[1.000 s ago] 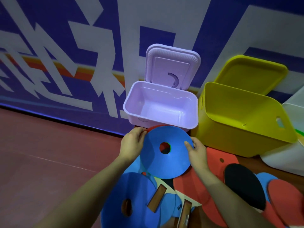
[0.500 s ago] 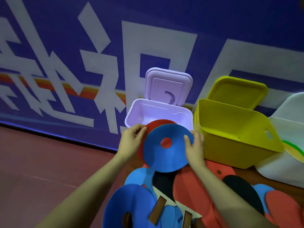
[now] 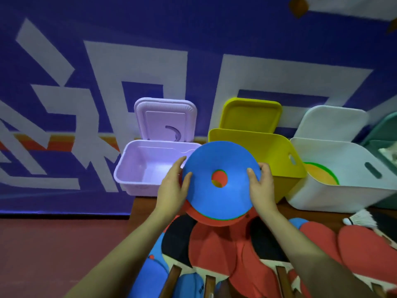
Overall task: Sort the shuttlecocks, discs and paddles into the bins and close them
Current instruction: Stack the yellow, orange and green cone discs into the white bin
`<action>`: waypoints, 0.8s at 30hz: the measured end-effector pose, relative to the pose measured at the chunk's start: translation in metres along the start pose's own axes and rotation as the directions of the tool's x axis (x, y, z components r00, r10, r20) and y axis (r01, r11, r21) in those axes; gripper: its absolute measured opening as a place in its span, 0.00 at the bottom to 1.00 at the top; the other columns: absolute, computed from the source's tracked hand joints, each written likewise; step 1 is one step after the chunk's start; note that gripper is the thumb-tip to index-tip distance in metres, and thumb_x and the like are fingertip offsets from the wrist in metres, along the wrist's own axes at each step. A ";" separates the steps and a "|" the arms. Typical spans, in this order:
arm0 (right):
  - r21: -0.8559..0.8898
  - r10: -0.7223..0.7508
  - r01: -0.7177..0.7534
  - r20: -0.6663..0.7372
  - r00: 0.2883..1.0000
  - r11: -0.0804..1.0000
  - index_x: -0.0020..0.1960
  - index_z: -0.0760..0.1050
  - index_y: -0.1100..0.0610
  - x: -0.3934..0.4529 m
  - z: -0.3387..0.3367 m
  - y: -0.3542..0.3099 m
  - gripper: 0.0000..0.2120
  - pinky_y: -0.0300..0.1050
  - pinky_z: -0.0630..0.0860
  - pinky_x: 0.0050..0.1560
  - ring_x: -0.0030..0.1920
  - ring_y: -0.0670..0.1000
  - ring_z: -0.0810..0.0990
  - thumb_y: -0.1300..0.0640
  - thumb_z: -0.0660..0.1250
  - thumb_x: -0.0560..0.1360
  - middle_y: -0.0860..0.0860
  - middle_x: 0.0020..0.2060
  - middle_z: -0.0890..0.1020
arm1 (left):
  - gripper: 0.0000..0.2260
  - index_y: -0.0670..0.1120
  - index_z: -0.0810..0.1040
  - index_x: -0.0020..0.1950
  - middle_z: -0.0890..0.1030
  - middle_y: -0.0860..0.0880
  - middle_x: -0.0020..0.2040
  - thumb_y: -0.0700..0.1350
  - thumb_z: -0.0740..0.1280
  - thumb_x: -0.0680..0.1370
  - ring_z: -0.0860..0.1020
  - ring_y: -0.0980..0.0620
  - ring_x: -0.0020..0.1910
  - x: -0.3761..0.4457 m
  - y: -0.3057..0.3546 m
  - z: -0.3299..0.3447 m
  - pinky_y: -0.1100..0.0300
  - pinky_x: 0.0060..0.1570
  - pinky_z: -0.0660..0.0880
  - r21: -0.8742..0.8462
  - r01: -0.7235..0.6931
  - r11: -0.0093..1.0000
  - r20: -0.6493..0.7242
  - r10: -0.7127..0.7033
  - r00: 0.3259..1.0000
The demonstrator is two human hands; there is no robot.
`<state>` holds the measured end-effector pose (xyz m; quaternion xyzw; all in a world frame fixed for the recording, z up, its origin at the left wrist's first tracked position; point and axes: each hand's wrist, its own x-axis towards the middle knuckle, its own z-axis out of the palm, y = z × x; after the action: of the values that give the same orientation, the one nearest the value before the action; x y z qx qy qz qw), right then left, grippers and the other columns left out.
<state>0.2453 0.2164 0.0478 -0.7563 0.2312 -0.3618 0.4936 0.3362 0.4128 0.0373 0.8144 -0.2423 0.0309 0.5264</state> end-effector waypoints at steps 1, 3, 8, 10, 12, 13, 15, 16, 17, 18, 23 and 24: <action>0.002 -0.012 0.012 -0.017 1.000 1.000 0.50 0.68 0.58 0.008 -0.011 0.001 0.04 0.27 0.68 0.37 0.40 0.41 0.74 0.65 0.61 0.78 0.46 0.40 0.75 | 0.17 0.50 0.69 0.67 0.79 0.54 0.46 0.46 0.64 0.78 0.77 0.52 0.44 0.005 0.009 0.011 0.56 0.44 0.71 -0.026 0.002 1.000 -0.011 -0.002 1.000; -0.002 -0.031 0.031 -0.044 0.999 1.000 0.51 0.68 0.57 0.028 -0.035 0.004 0.05 0.28 0.69 0.39 0.41 0.41 0.74 0.65 0.61 0.78 0.45 0.42 0.75 | 0.16 0.49 0.71 0.64 0.77 0.54 0.40 0.41 0.65 0.77 0.75 0.52 0.38 0.017 0.030 0.035 0.59 0.38 0.67 -0.034 -0.029 0.999 -0.016 0.029 0.999; -0.036 -0.071 0.069 -0.065 0.995 0.997 0.62 0.70 0.56 0.084 -0.107 0.025 0.14 0.35 0.72 0.47 0.48 0.40 0.75 0.64 0.62 0.77 0.44 0.51 0.77 | 0.17 0.44 0.73 0.65 0.79 0.47 0.58 0.41 0.64 0.77 0.75 0.48 0.55 0.052 0.082 0.113 0.60 0.52 0.69 0.028 -0.166 0.986 -0.010 0.166 0.986; -0.024 -0.057 0.056 -0.059 0.997 0.998 0.63 0.71 0.56 0.108 -0.138 0.037 0.15 0.41 0.72 0.53 0.54 0.46 0.76 0.65 0.62 0.77 0.47 0.56 0.77 | 0.19 0.43 0.73 0.66 0.78 0.45 0.58 0.44 0.62 0.75 0.75 0.47 0.56 0.065 0.101 0.150 0.62 0.53 0.67 0.076 -0.197 0.977 -0.001 0.198 0.980; -0.001 -0.043 0.043 -0.051 0.998 0.999 0.64 0.71 0.55 0.134 -0.169 0.048 0.16 0.41 0.73 0.53 0.56 0.47 0.76 0.64 0.62 0.77 0.47 0.56 0.77 | 0.20 0.42 0.72 0.67 0.78 0.45 0.58 0.44 0.63 0.76 0.75 0.46 0.58 0.078 0.121 0.187 0.58 0.56 0.69 0.102 -0.193 0.976 0.014 0.192 0.981; 0.004 -0.037 0.037 -0.050 0.998 0.999 0.64 0.71 0.55 0.147 -0.185 0.053 0.16 0.38 0.73 0.52 0.55 0.47 0.76 0.64 0.61 0.78 0.47 0.56 0.77 | 0.19 0.43 0.71 0.68 0.78 0.45 0.59 0.43 0.64 0.76 0.75 0.46 0.59 0.084 0.131 0.206 0.57 0.57 0.70 0.117 -0.186 0.976 0.020 0.185 0.983; 0.000 -0.027 0.027 -0.055 0.998 1.000 0.64 0.71 0.54 0.171 -0.215 0.062 0.16 0.29 0.73 0.46 0.53 0.46 0.76 0.64 0.61 0.78 0.46 0.55 0.77 | 0.20 0.44 0.70 0.69 0.77 0.46 0.61 0.42 0.64 0.77 0.73 0.48 0.61 0.096 0.151 0.242 0.56 0.59 0.70 0.157 -0.167 0.973 0.022 0.166 0.986; -0.006 -0.023 0.023 -0.059 0.998 1.000 0.64 0.71 0.54 0.183 -0.229 0.067 0.16 0.27 0.72 0.43 0.52 0.46 0.76 0.64 0.61 0.78 0.46 0.54 0.77 | 0.20 0.44 0.70 0.69 0.76 0.47 0.62 0.42 0.64 0.77 0.73 0.48 0.62 0.101 0.160 0.260 0.56 0.59 0.70 0.170 -0.166 0.971 0.028 0.164 0.986; -0.016 -0.015 0.014 -0.065 0.998 1.000 0.64 0.71 0.54 0.195 -0.242 0.072 0.16 0.27 0.72 0.41 0.51 0.46 0.76 0.64 0.61 0.78 0.46 0.53 0.77 | 0.20 0.44 0.70 0.69 0.76 0.47 0.63 0.41 0.64 0.77 0.73 0.48 0.62 0.107 0.169 0.277 0.56 0.59 0.70 0.176 -0.170 0.970 0.041 0.165 0.985; -0.031 -0.001 -0.001 -0.071 0.997 1.000 0.64 0.71 0.54 0.207 -0.254 0.078 0.16 0.29 0.72 0.41 0.51 0.46 0.76 0.63 0.61 0.78 0.46 0.53 0.77 | 0.20 0.44 0.70 0.69 0.76 0.46 0.62 0.40 0.63 0.77 0.73 0.47 0.62 0.112 0.176 0.294 0.56 0.59 0.69 0.177 -0.169 0.969 0.058 0.162 0.985; -0.119 0.067 -0.074 -0.065 0.996 0.990 0.63 0.71 0.53 0.252 -0.294 0.119 0.15 0.41 0.72 0.41 0.47 0.48 0.76 0.63 0.59 0.78 0.47 0.50 0.77 | 0.19 0.44 0.69 0.69 0.75 0.45 0.61 0.38 0.61 0.78 0.73 0.48 0.60 0.127 0.200 0.366 0.63 0.55 0.68 0.169 -0.088 0.982 0.136 0.066 0.989; -0.148 0.075 -0.082 -0.054 0.996 0.986 0.62 0.72 0.53 0.257 -0.298 0.128 0.15 0.43 0.73 0.41 0.46 0.49 0.76 0.63 0.59 0.78 0.48 0.49 0.78 | 0.18 0.44 0.69 0.69 0.75 0.45 0.61 0.38 0.61 0.78 0.72 0.48 0.60 0.129 0.201 0.375 0.64 0.54 0.67 0.170 -0.078 0.982 0.152 0.052 0.987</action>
<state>0.1774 -0.1896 0.0880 -0.7726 0.2992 -0.3418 0.4435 0.2870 -0.0274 0.0794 0.8492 -0.3030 0.0092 0.4324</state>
